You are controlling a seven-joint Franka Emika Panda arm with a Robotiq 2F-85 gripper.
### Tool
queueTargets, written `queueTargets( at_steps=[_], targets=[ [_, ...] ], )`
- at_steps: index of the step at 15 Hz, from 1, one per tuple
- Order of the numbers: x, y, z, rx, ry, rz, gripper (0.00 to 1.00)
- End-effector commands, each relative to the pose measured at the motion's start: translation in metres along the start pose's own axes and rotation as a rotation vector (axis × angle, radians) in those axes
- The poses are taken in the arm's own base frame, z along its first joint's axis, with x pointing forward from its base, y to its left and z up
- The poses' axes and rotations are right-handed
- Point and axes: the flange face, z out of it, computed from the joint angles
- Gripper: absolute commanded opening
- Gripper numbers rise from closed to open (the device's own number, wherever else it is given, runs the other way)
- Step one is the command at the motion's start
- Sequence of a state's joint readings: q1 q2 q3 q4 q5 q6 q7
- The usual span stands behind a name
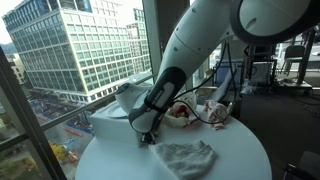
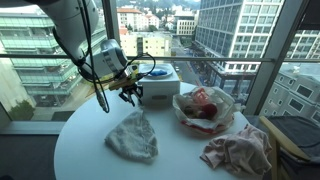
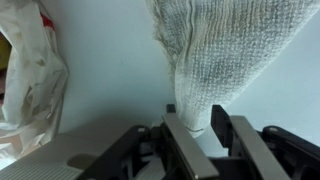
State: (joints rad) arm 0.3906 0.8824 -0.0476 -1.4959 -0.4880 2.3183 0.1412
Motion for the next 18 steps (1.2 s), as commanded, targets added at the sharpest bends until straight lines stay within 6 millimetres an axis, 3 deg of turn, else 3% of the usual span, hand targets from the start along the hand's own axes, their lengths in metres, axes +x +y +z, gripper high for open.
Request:
queueTargets(
  at_steps=[1, 5, 12, 18],
  targets=[
    [-0.02, 0.028, -0.005, 0.0, -0.049, 0.076, 0.74],
    [-0.05, 0.046, -0.002, 0.117, -0.118, 0.123, 1.0],
    [-0.066, 0.038, 0.005, 0.393, -0.102, 0.021, 1.0],
    [-0.115, 0.051, 0.017, 0.54, -0.15, 0.047, 1.0]
  ],
)
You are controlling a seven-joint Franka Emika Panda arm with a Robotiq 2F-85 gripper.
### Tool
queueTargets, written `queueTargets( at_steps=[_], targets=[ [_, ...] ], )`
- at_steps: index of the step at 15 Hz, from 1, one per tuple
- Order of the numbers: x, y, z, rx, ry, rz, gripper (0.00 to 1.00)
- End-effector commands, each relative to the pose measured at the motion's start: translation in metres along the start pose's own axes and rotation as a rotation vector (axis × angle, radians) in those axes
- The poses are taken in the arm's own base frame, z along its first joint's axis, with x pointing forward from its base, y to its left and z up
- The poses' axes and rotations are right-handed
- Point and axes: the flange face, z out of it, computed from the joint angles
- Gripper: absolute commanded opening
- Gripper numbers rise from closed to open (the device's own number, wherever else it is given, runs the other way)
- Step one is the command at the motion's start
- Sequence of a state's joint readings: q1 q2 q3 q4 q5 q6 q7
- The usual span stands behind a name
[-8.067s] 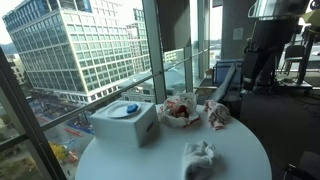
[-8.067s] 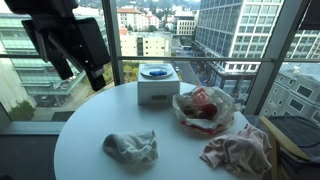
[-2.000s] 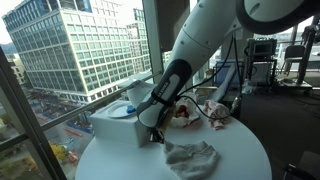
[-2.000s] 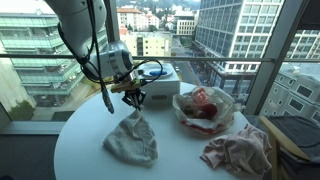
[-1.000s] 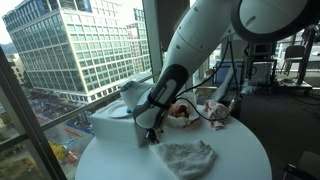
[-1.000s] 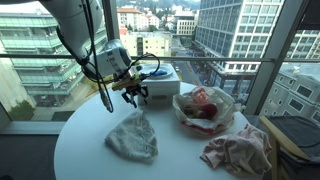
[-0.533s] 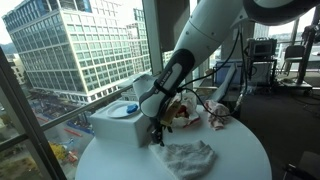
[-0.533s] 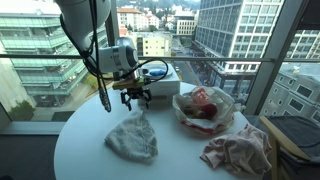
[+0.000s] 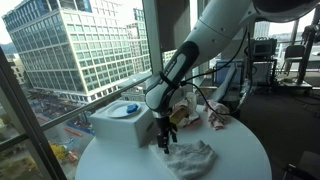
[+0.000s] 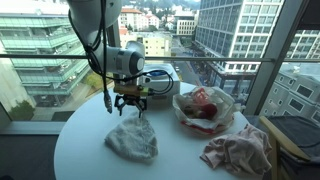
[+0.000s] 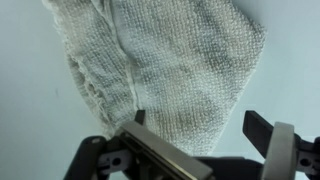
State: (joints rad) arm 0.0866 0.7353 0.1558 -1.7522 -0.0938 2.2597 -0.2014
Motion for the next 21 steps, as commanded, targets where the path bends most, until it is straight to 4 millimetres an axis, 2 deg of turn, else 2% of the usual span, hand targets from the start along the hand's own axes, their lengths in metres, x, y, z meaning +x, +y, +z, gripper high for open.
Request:
queueTargets(
  at_steps=[1, 7, 11, 15, 21],
  targets=[
    [-0.04, 0.008, -0.004, 0.078, -0.022, 0.025, 1.0],
    [-0.101, 0.049, 0.015, 0.109, -0.027, 0.222, 1.0],
    [-0.13, 0.082, 0.023, 0.104, 0.002, 0.358, 1.0],
    [-0.145, 0.096, 0.038, 0.093, -0.038, 0.419, 1.0],
    [-0.146, 0.091, 0.054, 0.085, -0.074, 0.417, 1.0]
  ],
)
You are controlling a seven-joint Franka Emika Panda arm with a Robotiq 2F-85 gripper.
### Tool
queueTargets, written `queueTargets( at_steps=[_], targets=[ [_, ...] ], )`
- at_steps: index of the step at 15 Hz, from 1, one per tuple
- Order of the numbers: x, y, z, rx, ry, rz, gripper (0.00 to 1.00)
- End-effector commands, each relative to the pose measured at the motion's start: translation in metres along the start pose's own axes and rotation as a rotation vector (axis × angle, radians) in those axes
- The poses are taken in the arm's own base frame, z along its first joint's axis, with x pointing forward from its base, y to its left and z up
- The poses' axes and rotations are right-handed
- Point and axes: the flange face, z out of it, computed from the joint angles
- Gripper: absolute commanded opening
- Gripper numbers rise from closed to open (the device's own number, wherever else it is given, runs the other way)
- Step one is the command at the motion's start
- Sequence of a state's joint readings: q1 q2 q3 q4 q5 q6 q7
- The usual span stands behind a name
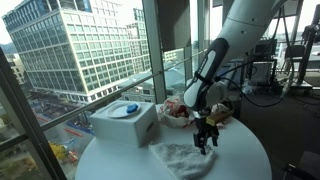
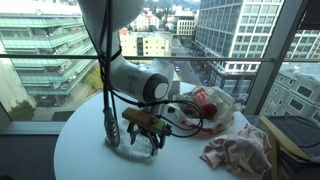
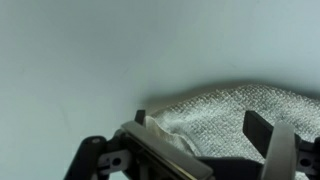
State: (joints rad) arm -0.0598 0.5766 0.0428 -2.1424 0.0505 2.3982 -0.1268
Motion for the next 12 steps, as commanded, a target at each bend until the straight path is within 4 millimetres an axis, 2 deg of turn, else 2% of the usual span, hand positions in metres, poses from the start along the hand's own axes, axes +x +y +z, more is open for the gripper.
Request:
queueTargets(
  at_steps=[1, 8, 12],
  targets=[
    [0.001, -0.004, 0.004, -0.026, 0.002, 0.002, 1.0],
    [0.012, -0.001, 0.021, -0.079, -0.018, -0.007, 1.0],
    [0.02, -0.002, 0.023, -0.106, -0.008, -0.025, 1.0]
  ],
)
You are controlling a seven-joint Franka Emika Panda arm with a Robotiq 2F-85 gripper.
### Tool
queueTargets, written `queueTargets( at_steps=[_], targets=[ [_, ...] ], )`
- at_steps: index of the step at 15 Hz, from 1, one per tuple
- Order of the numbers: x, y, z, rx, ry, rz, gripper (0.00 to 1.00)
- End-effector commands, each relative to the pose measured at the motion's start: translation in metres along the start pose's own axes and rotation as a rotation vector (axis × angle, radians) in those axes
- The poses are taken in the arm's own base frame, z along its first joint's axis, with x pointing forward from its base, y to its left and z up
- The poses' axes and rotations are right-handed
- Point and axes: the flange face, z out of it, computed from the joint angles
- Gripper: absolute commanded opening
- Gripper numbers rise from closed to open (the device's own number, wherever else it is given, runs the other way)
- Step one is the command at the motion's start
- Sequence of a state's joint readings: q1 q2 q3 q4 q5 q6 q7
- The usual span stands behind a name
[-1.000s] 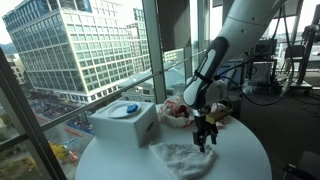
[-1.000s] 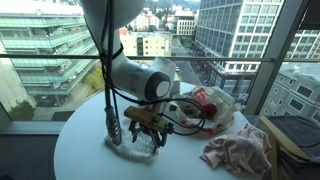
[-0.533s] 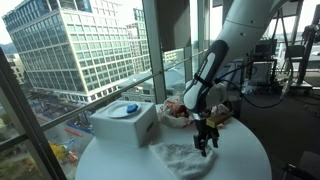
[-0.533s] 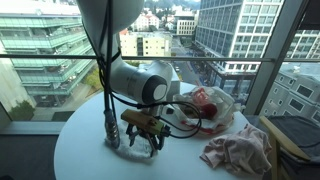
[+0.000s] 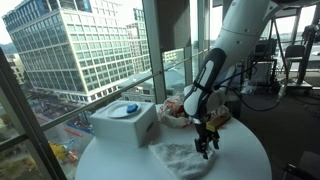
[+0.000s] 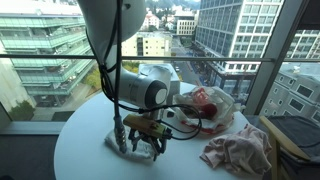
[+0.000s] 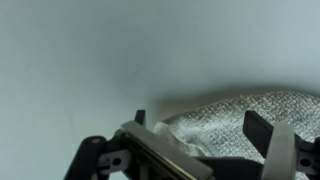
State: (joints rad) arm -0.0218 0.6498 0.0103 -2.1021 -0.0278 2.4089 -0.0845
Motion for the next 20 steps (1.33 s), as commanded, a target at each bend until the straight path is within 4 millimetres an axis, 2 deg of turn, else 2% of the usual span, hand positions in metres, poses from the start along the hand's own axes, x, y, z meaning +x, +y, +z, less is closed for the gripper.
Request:
queueTargets(
  at_steps=[1, 2, 3, 4, 9, 13, 14, 20],
  targets=[
    [0.012, -0.004, -0.003, -0.041, 0.026, -0.006, 1.0],
    [0.013, -0.005, -0.004, -0.043, 0.03, -0.008, 1.0],
    [0.014, -0.005, -0.004, -0.045, 0.032, -0.01, 0.85],
    [0.015, -0.006, -0.004, -0.048, 0.032, -0.01, 0.75],
    [0.018, -0.002, -0.001, -0.059, 0.026, -0.004, 0.35],
    [0.01, -0.004, -0.01, -0.087, 0.005, 0.016, 0.05],
    [0.007, -0.005, -0.012, -0.095, -0.006, 0.021, 0.0],
    [-0.005, -0.03, -0.033, -0.046, -0.112, 0.06, 0.01]
  ],
)
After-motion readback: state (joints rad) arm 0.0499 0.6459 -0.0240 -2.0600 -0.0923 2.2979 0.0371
